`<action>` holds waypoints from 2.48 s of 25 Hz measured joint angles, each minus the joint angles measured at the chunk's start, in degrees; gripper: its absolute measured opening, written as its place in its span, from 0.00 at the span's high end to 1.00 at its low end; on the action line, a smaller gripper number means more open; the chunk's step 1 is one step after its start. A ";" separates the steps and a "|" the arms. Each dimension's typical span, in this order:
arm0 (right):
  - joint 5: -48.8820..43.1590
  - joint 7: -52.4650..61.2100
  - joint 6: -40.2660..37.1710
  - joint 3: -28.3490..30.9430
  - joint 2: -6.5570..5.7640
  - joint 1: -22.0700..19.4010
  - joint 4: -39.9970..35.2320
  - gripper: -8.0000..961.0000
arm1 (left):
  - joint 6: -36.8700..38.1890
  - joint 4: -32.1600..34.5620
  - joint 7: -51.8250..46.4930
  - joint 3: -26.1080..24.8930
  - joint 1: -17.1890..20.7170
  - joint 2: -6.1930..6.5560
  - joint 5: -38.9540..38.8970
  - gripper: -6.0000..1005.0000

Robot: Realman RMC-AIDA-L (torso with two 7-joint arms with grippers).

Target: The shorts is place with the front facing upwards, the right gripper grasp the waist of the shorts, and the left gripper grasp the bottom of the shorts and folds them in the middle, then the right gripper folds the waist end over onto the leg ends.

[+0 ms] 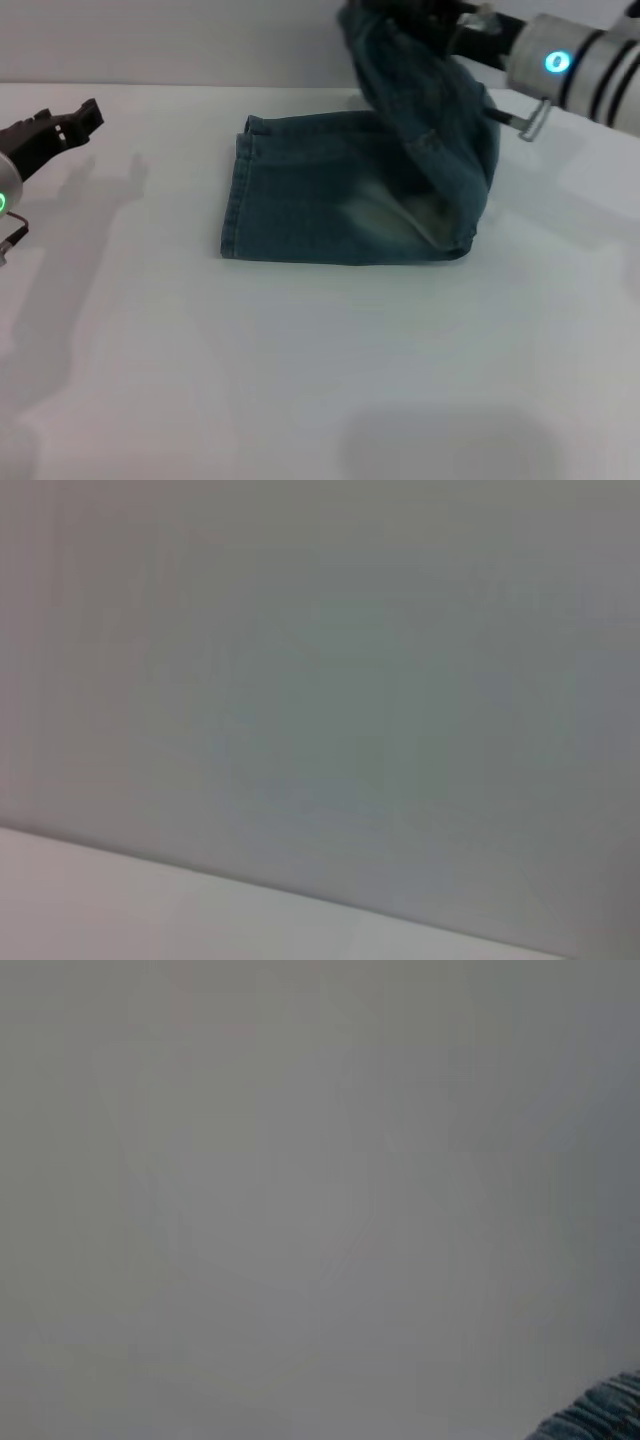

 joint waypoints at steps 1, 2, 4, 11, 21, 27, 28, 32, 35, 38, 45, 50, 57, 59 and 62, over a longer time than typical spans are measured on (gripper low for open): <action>0.00 0.01 -0.37 -0.88 0.05 0.75 0.50 0.93 | 0.01 -0.09 0.00 -0.02 0.12 0.00 -0.01 0.39; 0.01 0.01 -0.78 -1.80 0.09 1.53 1.03 0.93 | 0.02 -0.15 -0.01 -0.03 0.19 0.00 -0.01 0.39; 0.02 0.02 -1.61 -3.71 0.21 3.11 2.13 0.93 | 0.03 -0.24 -0.02 -0.03 0.30 0.00 -0.01 0.39; 4.71 0.05 -5.50 -13.68 0.49 6.49 4.99 0.93 | -0.06 -0.03 -0.03 0.05 0.10 0.00 -0.04 0.39; 11.14 0.64 -9.52 -24.53 0.48 7.38 6.10 0.90 | 0.08 0.61 -0.03 0.34 0.05 0.00 -0.06 0.39; 12.92 1.57 -9.89 -28.07 0.48 7.67 6.31 0.87 | 0.19 0.66 -0.03 0.51 -0.75 -0.02 -0.03 0.39; 13.22 1.70 -9.91 -28.67 0.48 7.68 6.31 0.87 | 0.31 0.66 -0.03 0.53 -0.92 -0.04 -0.02 0.39; 13.43 2.73 -10.36 -31.02 0.48 7.82 6.09 0.85 | 0.65 0.52 -0.03 0.70 -1.57 -0.10 -0.01 0.39; 13.45 3.88 -10.22 -31.99 0.48 7.82 5.67 0.84 | 1.00 0.38 -0.03 1.20 -1.73 -0.15 -0.01 0.39; 13.45 4.32 -10.16 -33.72 0.48 7.72 4.88 0.83 | 1.19 0.31 -0.03 1.31 -1.79 -0.17 -0.01 0.39; 13.37 5.51 -10.33 -35.55 0.49 8.63 5.66 0.72 | 1.45 -0.27 -0.03 1.80 -2.52 -0.18 -0.01 0.39; 13.10 -4.89 -13.25 -35.05 0.22 5.31 2.69 0.52 | 1.65 -0.86 0.04 2.02 -2.75 -0.10 -0.01 0.39; 11.87 -36.99 -49.26 -37.72 0.43 -11.64 -20.13 0.41 | 7.27 -0.94 0.03 5.93 -1.72 -0.08 -0.04 0.39; 7.77 -41.59 -63.05 -40.76 0.46 -12.89 -23.80 0.41 | 8.77 -0.93 0.00 7.14 -1.50 -0.08 -0.07 0.39; -5.12 -38.99 -80.81 -47.99 0.32 -12.86 -24.47 0.41 | 12.41 -0.92 -0.04 10.12 -1.02 -0.05 -0.12 0.39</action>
